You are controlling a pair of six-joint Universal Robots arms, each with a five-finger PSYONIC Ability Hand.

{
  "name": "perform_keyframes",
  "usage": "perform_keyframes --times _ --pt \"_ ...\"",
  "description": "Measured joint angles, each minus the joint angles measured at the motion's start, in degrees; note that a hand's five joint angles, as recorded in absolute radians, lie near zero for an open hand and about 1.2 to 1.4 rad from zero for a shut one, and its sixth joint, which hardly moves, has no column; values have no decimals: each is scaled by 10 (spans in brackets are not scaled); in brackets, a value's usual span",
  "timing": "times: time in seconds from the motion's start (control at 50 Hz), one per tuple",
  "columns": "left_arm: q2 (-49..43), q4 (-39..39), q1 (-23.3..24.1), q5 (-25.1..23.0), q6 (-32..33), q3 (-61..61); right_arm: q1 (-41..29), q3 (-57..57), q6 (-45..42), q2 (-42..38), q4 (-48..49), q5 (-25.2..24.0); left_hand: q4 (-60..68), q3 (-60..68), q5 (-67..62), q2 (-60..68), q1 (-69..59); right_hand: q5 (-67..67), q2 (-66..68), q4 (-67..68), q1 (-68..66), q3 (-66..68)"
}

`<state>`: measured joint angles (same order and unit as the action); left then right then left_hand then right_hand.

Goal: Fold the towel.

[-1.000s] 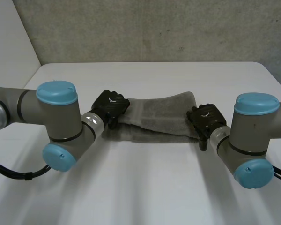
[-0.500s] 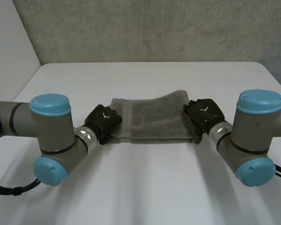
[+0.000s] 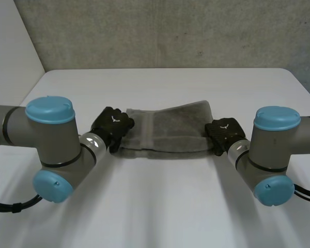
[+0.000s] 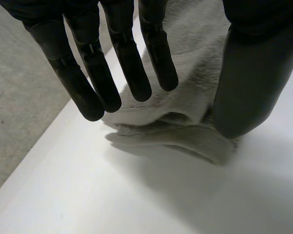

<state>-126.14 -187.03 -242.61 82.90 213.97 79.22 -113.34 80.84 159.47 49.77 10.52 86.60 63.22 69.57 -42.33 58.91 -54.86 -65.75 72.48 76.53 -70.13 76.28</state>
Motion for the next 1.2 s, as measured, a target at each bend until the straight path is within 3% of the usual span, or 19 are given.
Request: perform_keyframes --times 0.36,0.5,0.68,0.72,0.78,0.8,0.86,1.08,1.2 --pt "74 -5 -9 4 -130 -4 22 -60 -190 71 -78 47 -134 -154 139 -145 119 0 0 0 -17 0" --pt "94 -18 -15 6 -167 -12 -64 -146 -210 51 -63 28 -162 -213 188 -175 146 -10 0 0 -25 0" --pt "106 -28 -31 7 -234 -17 -201 -177 -279 -33 -63 -40 -199 -279 201 -219 175 -10 9 0 -32 0" --pt "106 -28 -33 6 -244 -17 -218 -168 -296 -45 -70 -50 -206 -291 204 -228 180 39 -17 -47 -8 -45" --pt "105 -28 -35 6 -253 -18 -229 -147 -303 -50 -79 -53 -216 -310 212 -241 188 288 -259 -288 229 -282" --pt "105 -28 -35 6 -255 -18 -229 -140 -298 -47 -81 -50 -219 -317 213 -246 191 404 -382 -401 358 -395" --pt "103 -27 -34 6 -256 -19 -219 -126 -266 -28 -83 -42 -227 -334 215 -256 197 609 -564 -598 536 -582" --pt "81 -28 -6 5 -272 -41 -121 -86 27 89 -87 -34 -251 -385 228 -283 210 624 -585 -620 568 -624" --pt "55 -27 17 7 -303 -66 -65 -75 108 111 -90 -36 -266 -407 231 -294 212 624 -585 -620 568 -624"
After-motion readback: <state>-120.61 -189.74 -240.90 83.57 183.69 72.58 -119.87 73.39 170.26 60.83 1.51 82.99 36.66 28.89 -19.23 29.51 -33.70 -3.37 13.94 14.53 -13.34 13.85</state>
